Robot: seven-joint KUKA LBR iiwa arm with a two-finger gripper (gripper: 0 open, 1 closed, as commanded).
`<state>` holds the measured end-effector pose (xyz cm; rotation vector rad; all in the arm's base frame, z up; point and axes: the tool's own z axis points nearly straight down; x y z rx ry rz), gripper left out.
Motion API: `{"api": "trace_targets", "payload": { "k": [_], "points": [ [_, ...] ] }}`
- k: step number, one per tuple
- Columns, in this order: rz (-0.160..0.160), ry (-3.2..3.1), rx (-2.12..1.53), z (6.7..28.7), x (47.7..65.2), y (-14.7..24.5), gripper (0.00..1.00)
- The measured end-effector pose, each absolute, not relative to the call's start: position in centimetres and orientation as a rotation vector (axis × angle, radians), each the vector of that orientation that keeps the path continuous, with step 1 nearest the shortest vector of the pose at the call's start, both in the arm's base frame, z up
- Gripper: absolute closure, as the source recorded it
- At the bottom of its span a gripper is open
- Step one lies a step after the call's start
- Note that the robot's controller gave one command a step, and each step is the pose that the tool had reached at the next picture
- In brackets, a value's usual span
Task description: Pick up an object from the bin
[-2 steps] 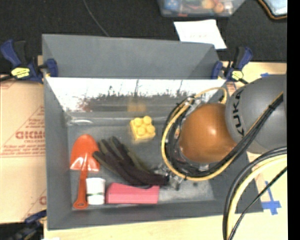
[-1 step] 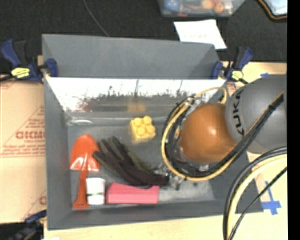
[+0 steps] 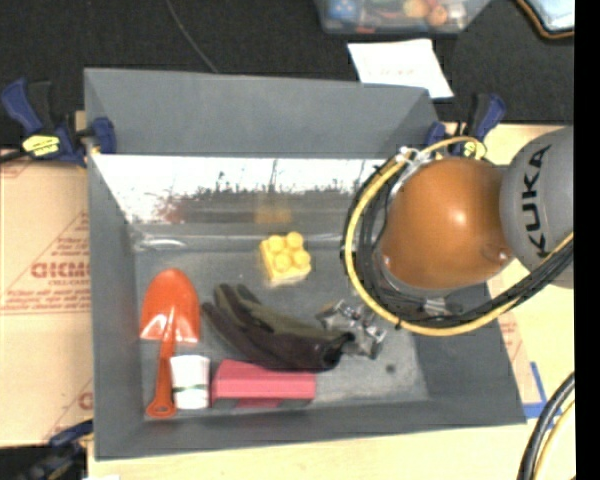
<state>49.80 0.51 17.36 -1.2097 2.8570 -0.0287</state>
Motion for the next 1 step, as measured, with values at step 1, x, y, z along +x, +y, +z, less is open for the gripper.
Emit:
{"api": "trace_targets", "payload": {
  "k": [1],
  "points": [
    [-0.033,2.846,-1.214,22.63,49.72,0.47,1.0]
  ]
}}
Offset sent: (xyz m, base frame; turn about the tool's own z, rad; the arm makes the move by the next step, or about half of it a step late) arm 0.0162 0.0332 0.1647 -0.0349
